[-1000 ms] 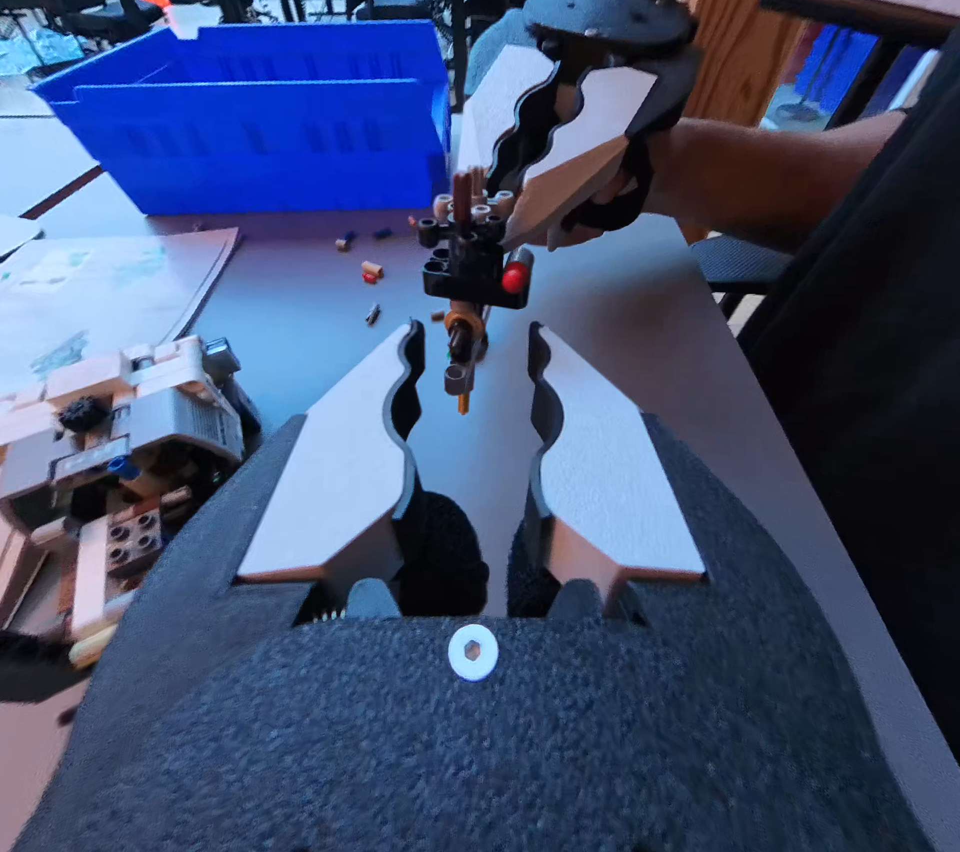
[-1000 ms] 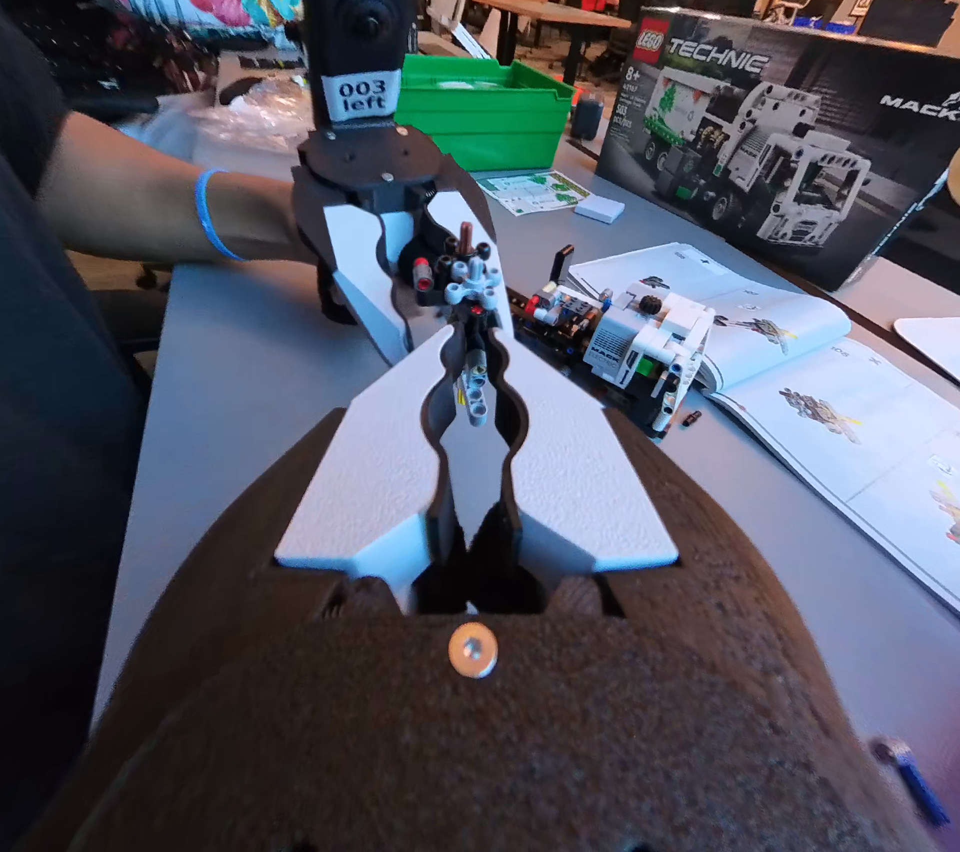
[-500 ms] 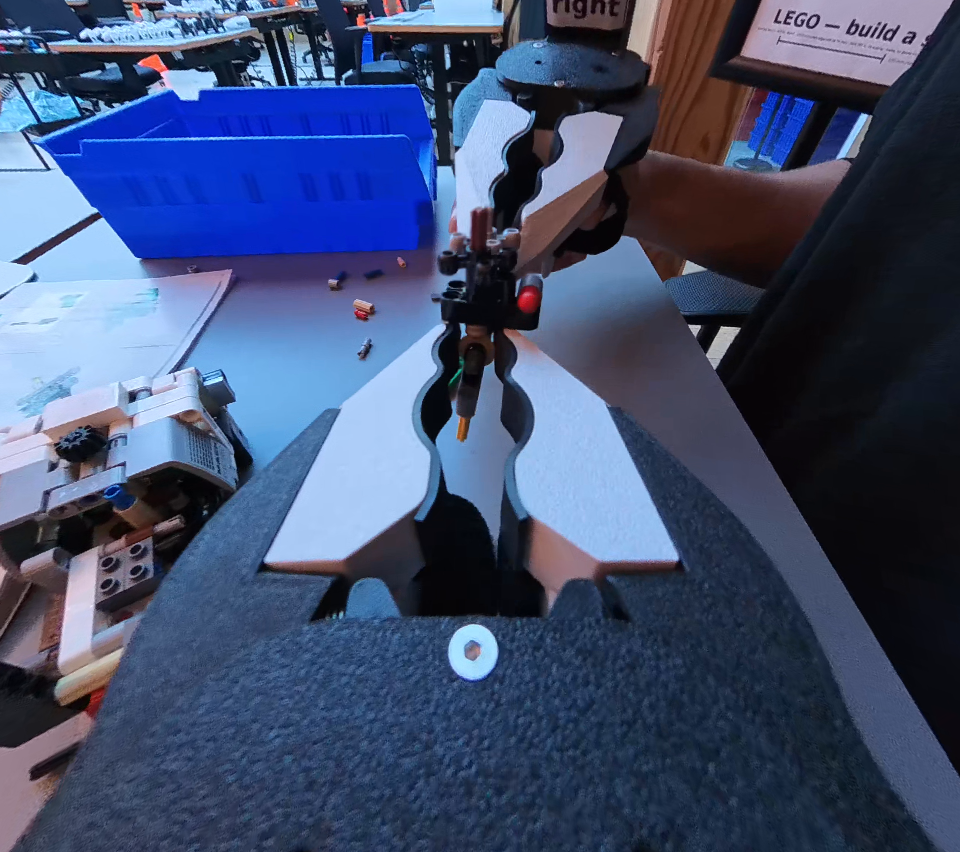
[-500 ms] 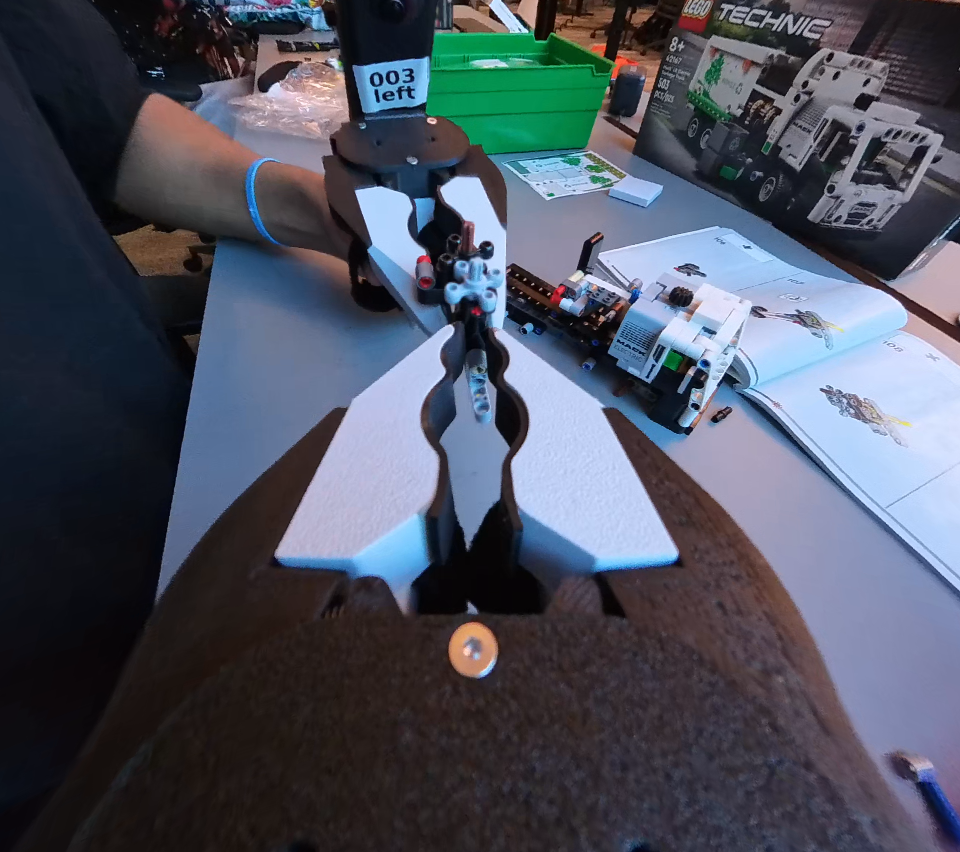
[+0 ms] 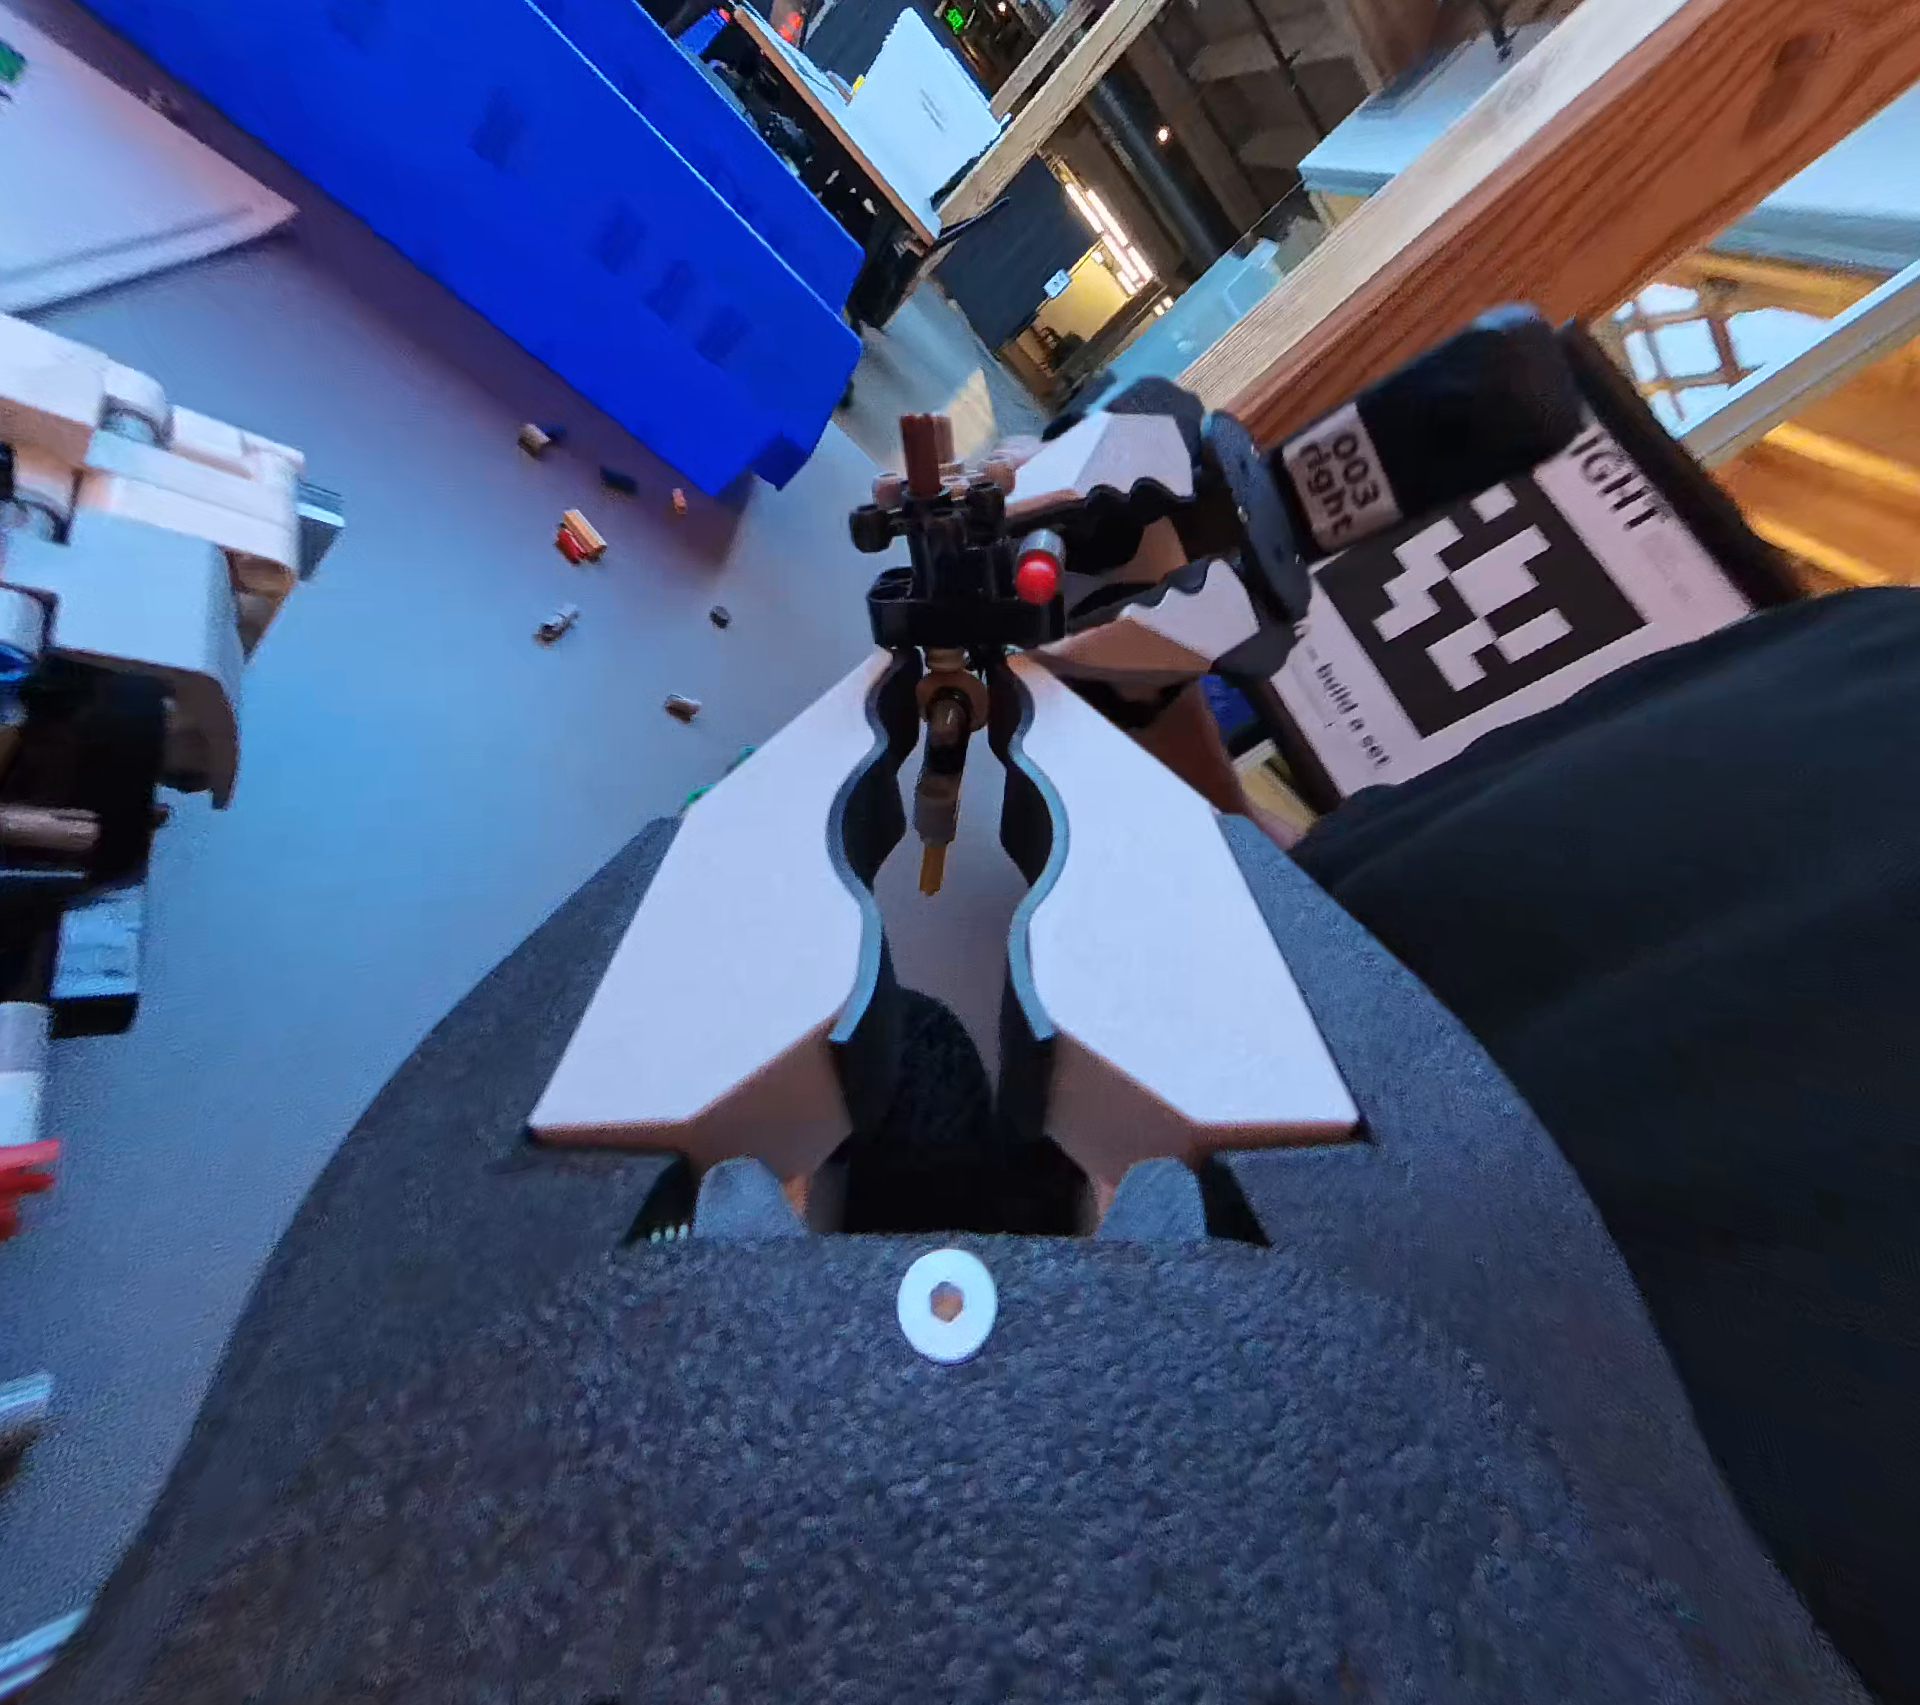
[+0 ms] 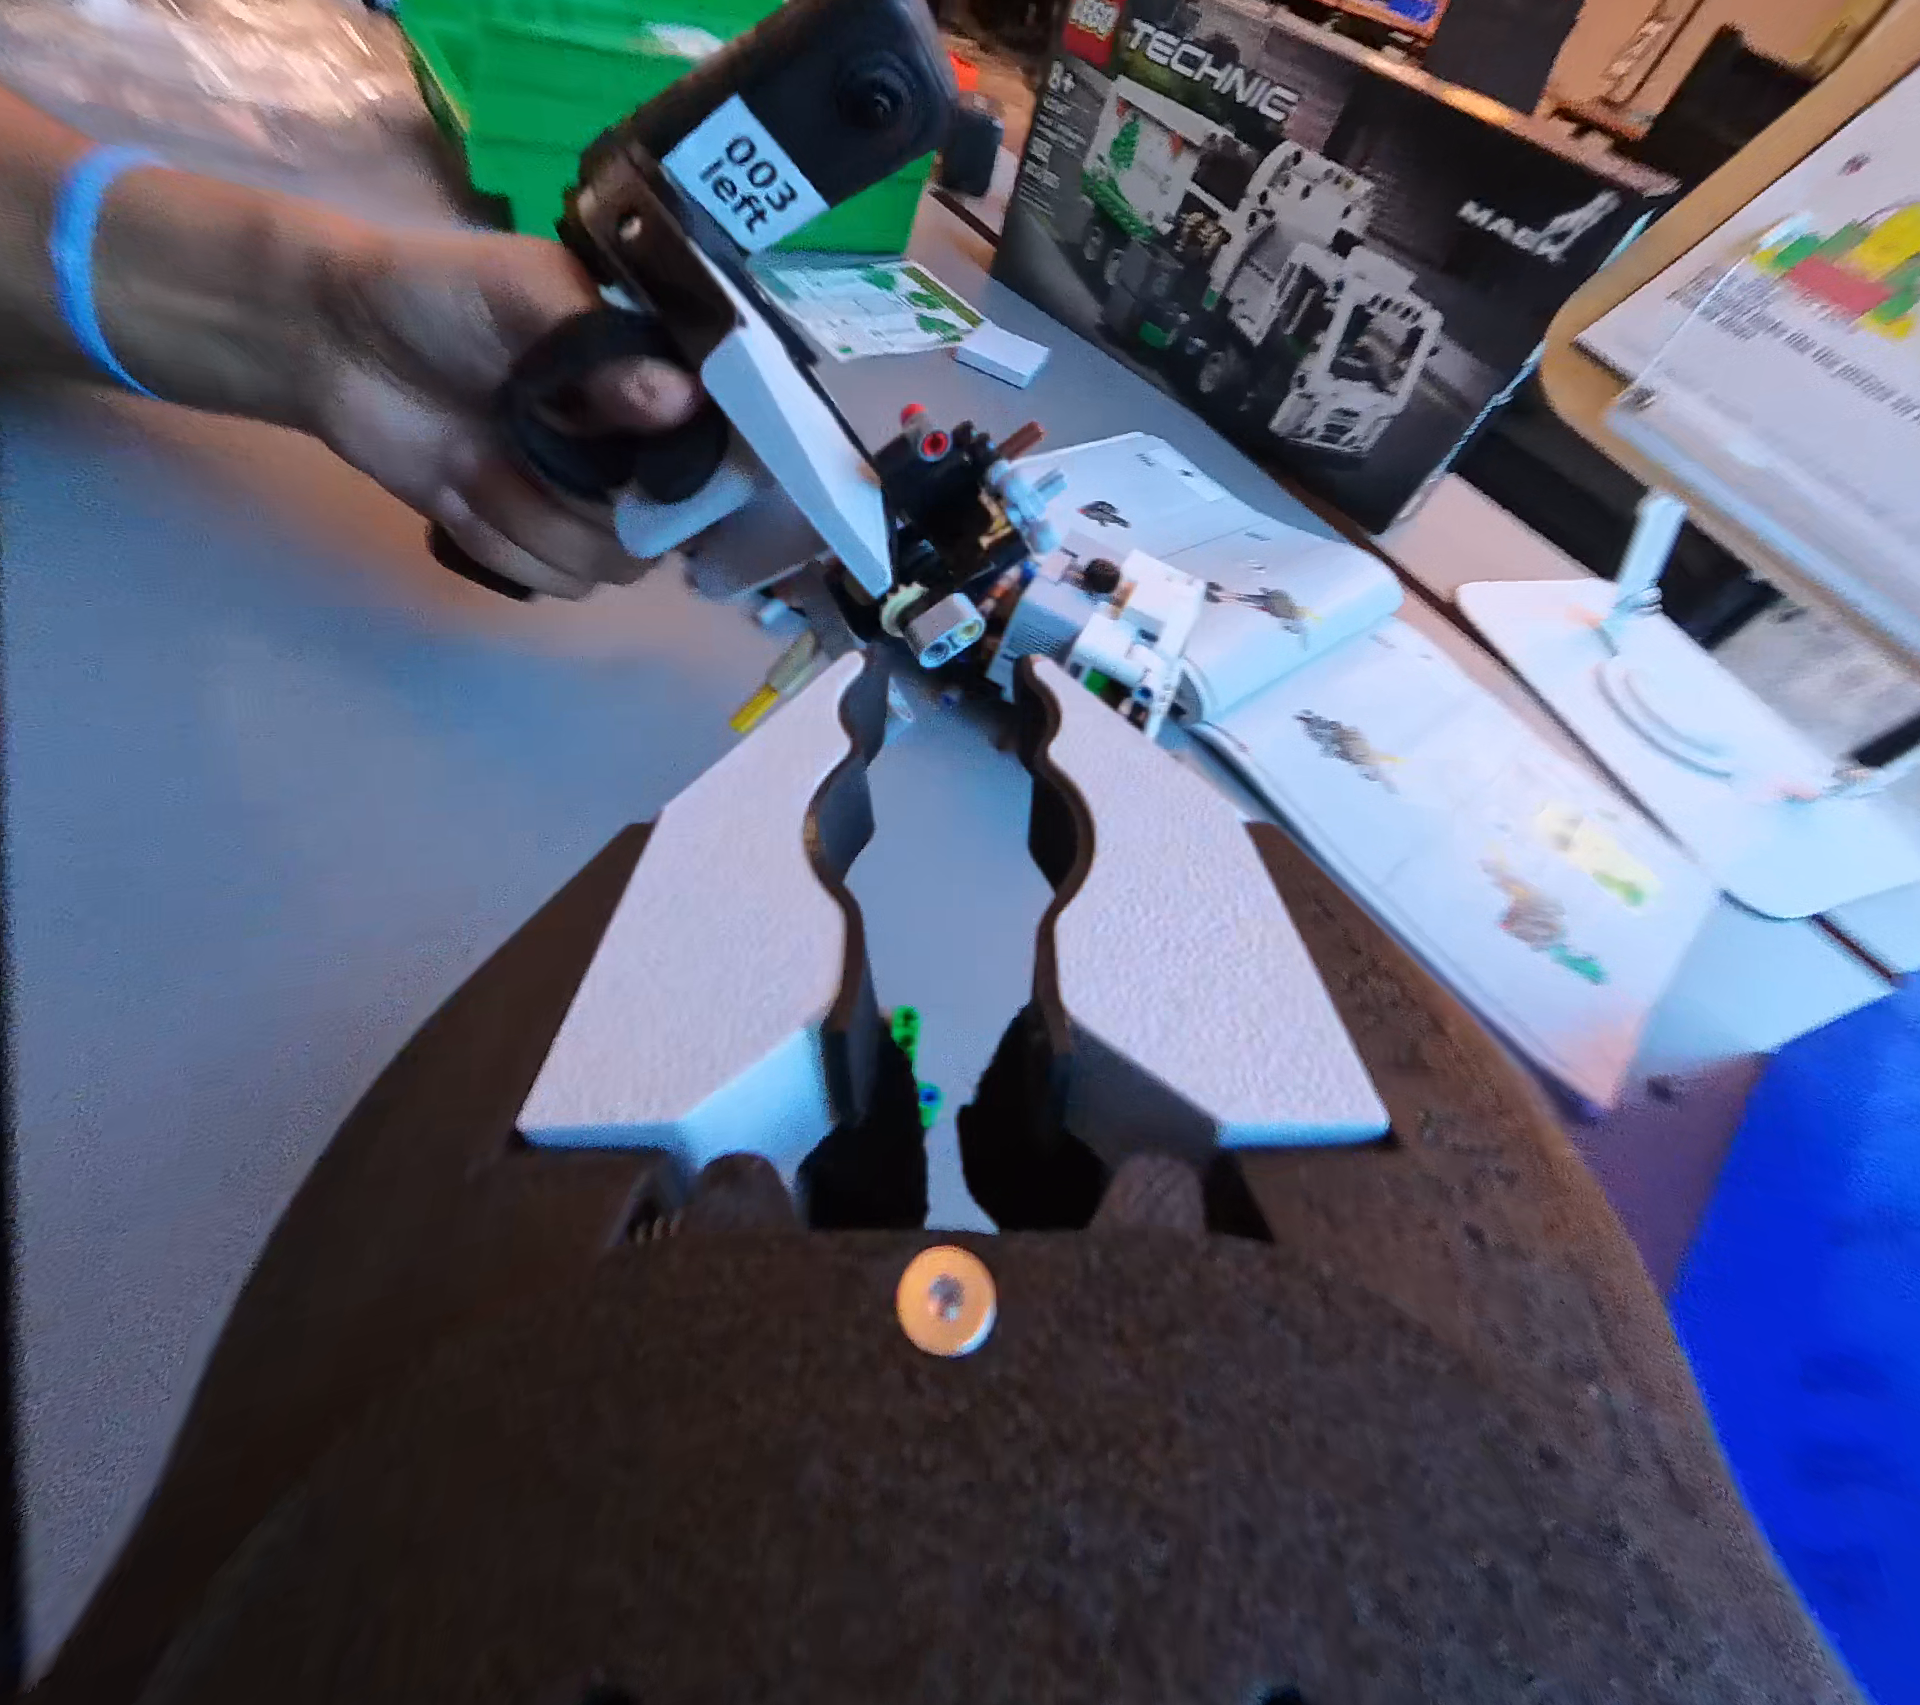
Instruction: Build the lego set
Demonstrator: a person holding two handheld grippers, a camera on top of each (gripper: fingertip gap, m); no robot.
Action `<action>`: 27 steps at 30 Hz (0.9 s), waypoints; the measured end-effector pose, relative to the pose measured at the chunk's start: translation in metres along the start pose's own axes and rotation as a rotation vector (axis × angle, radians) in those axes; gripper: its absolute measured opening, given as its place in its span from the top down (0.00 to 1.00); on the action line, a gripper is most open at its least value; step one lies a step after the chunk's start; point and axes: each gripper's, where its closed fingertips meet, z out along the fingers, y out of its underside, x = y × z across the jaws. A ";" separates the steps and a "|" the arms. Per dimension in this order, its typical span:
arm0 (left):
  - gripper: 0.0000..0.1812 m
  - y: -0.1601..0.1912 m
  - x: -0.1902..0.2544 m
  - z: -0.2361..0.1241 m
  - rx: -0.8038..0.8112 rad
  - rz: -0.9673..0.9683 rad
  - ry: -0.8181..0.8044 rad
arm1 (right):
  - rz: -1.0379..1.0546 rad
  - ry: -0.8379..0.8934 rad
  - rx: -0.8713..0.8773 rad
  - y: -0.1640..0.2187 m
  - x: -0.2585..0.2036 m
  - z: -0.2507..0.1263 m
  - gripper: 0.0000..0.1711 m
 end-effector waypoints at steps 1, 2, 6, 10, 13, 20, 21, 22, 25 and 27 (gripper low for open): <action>0.94 -0.001 0.001 0.000 0.002 -0.036 0.011 | -0.044 0.012 -0.018 0.000 -0.001 0.001 0.86; 0.95 -0.001 0.001 0.000 0.003 -0.064 0.016 | -0.075 0.008 -0.035 -0.001 -0.003 0.002 0.87; 0.95 -0.001 0.001 -0.001 0.002 -0.129 0.021 | -0.155 0.034 -0.091 0.000 -0.001 0.006 0.87; 0.95 -0.001 0.003 -0.001 0.004 -0.128 0.033 | -0.099 0.015 -0.075 -0.001 0.002 0.007 0.87; 0.94 0.002 0.006 0.001 -0.006 -0.006 0.019 | 0.077 -0.068 0.025 -0.012 0.001 0.003 0.86; 0.94 0.006 0.010 0.002 -0.023 0.520 -0.087 | 0.380 -0.255 0.227 -0.031 0.001 -0.009 0.83; 0.94 0.005 0.009 0.001 -0.021 0.576 -0.105 | 0.374 -0.265 0.226 -0.031 -0.001 -0.009 0.82; 0.94 0.006 0.007 0.001 -0.026 0.625 -0.126 | 0.359 -0.262 0.223 -0.030 -0.003 -0.008 0.82; 0.94 0.009 0.002 0.003 -0.051 0.718 -0.161 | 0.315 -0.251 0.224 -0.030 -0.007 -0.004 0.82; 0.94 0.009 0.000 0.003 -0.048 0.760 -0.181 | 0.299 -0.247 0.198 -0.026 -0.010 0.001 0.82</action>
